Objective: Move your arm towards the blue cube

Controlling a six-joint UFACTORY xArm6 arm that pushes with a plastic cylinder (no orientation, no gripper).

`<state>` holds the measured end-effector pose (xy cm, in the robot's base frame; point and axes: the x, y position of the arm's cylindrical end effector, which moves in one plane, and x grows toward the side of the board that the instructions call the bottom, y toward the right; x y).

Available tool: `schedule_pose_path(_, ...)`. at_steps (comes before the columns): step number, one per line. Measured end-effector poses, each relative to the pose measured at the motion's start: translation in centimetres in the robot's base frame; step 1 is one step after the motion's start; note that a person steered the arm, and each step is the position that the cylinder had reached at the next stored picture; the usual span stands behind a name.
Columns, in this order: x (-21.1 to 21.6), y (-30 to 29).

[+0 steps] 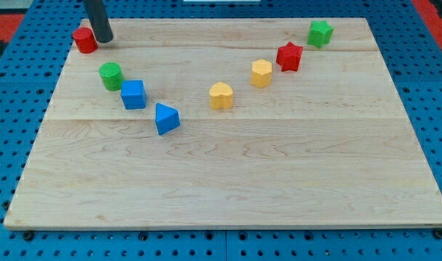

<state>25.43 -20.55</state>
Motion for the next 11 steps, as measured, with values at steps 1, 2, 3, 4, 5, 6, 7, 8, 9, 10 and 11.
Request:
schedule_pose_path(1,3.9,1.0)
schedule_pose_path(2,3.7,2.0)
schedule_pose_path(3,2.8,2.0)
schedule_pose_path(4,2.0,2.1)
schedule_pose_path(5,1.9,2.1)
schedule_pose_path(6,1.9,2.1)
schedule_pose_path(7,0.9,4.4)
schedule_pose_path(8,0.7,7.6)
schedule_pose_path(9,5.2,6.6)
schedule_pose_path(10,10.3,5.9)
schedule_pose_path(11,11.2,5.9)
